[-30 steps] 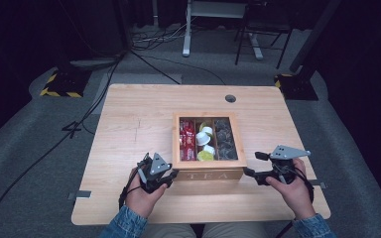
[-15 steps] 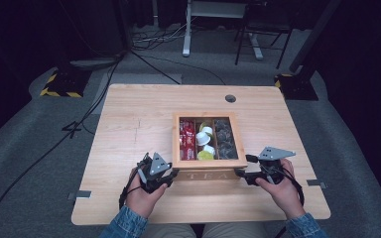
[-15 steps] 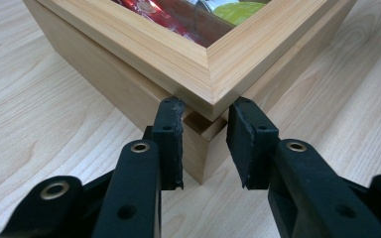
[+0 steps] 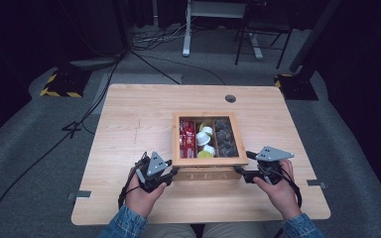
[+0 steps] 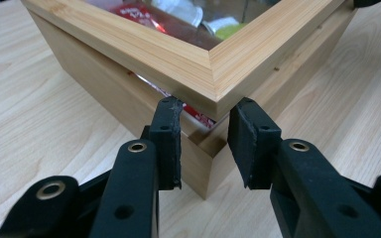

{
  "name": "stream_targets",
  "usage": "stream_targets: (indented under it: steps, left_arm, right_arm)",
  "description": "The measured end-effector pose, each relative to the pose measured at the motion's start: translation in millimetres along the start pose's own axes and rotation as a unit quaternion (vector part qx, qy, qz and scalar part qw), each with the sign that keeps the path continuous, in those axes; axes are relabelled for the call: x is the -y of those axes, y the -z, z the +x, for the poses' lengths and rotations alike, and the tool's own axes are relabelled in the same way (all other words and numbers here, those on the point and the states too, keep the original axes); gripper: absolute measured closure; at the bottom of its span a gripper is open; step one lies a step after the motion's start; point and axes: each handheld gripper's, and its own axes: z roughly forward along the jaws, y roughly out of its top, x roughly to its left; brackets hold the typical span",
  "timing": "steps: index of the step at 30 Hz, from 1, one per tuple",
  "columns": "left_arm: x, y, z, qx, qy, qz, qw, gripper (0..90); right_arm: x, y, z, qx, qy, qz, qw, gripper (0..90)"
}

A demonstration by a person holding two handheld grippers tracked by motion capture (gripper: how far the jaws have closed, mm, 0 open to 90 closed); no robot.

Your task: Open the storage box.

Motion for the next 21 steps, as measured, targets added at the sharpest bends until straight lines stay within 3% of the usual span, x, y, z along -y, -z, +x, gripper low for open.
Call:
stream_targets:
  steps: [9,12,21]
  left_arm:
    - [0.6,2.6,6.9,-0.01,0.002,0.004,0.9999,58.8]
    - [3.5,4.3,13.5,-0.018,0.014,0.009,0.9997,57.6]
    - [17.5,12.5,38.6,-0.064,0.033,0.028,0.997,48.2]
  right_arm:
    - [-8.5,6.1,-1.5,0.002,0.003,-0.014,0.9999,30.1]
    - [-14.6,9.2,-2.9,0.004,0.006,-0.022,0.9997,29.9]
    - [-35.3,16.0,-8.0,0.01,0.022,-0.034,0.9991,29.5]
